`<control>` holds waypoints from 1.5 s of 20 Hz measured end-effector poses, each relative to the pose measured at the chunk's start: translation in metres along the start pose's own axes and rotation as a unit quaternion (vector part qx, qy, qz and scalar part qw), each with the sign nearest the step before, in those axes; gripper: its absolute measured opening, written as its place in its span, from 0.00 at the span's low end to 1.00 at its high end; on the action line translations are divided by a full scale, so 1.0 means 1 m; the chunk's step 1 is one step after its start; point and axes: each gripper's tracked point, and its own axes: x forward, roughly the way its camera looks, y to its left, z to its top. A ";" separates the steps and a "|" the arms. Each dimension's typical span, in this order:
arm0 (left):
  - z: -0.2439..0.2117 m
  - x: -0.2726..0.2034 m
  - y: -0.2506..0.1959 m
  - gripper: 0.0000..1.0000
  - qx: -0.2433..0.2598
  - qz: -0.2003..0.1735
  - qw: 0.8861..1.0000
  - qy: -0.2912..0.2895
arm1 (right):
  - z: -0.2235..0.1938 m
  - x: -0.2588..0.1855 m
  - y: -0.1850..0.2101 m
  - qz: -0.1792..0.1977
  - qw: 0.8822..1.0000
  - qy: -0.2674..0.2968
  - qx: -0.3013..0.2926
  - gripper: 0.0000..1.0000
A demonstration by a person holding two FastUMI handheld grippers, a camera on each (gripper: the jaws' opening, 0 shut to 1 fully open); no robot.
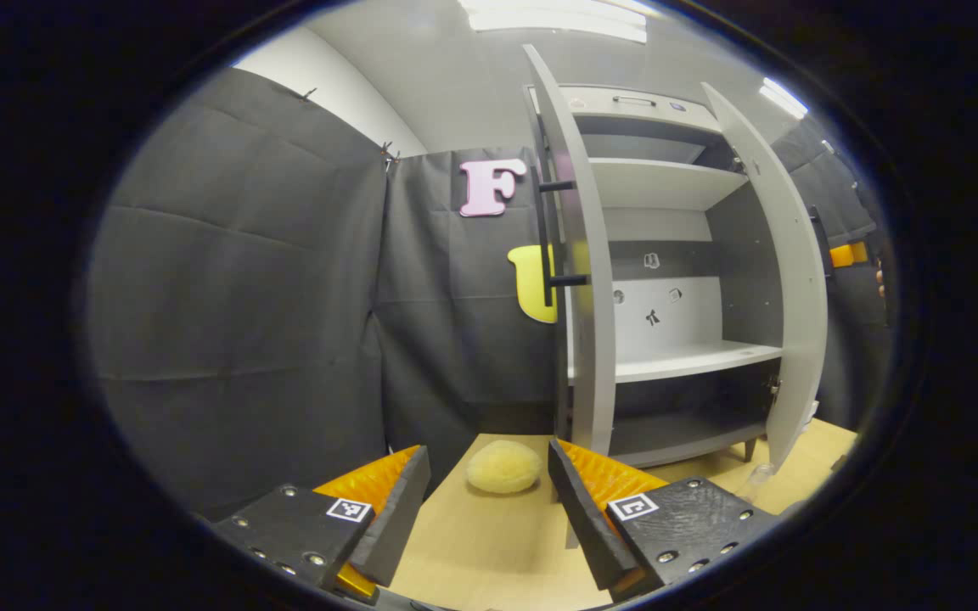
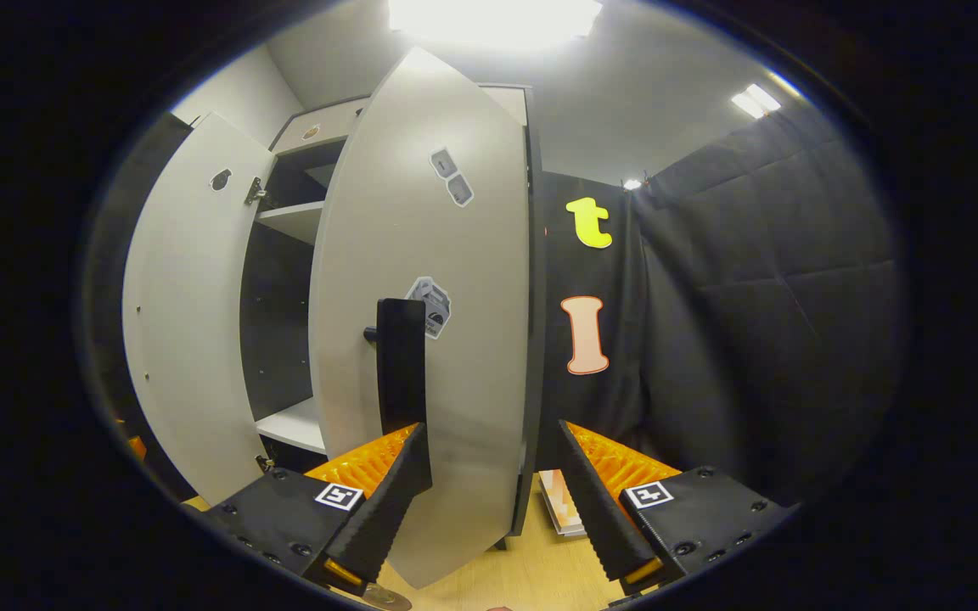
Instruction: Grasp the bottle in the cabinet with the left hand and place it on the coaster, then close the right door with the right hand and the left door with the left hand.
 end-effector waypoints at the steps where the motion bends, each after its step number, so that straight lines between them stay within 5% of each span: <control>1: 0.000 0.000 0.003 0.87 0.000 0.004 1.000 0.001 | 0.000 0.003 0.006 0.005 1.000 0.000 0.003 0.92; 19: -0.007 -0.017 0.036 0.87 0.015 0.028 0.999 0.019 | -0.007 0.036 0.060 0.031 0.999 0.006 0.021 0.96; 30: 0.036 0.008 0.054 0.84 -0.016 0.026 0.999 0.027 | -0.023 0.000 0.029 -0.002 1.000 0.007 0.001 0.96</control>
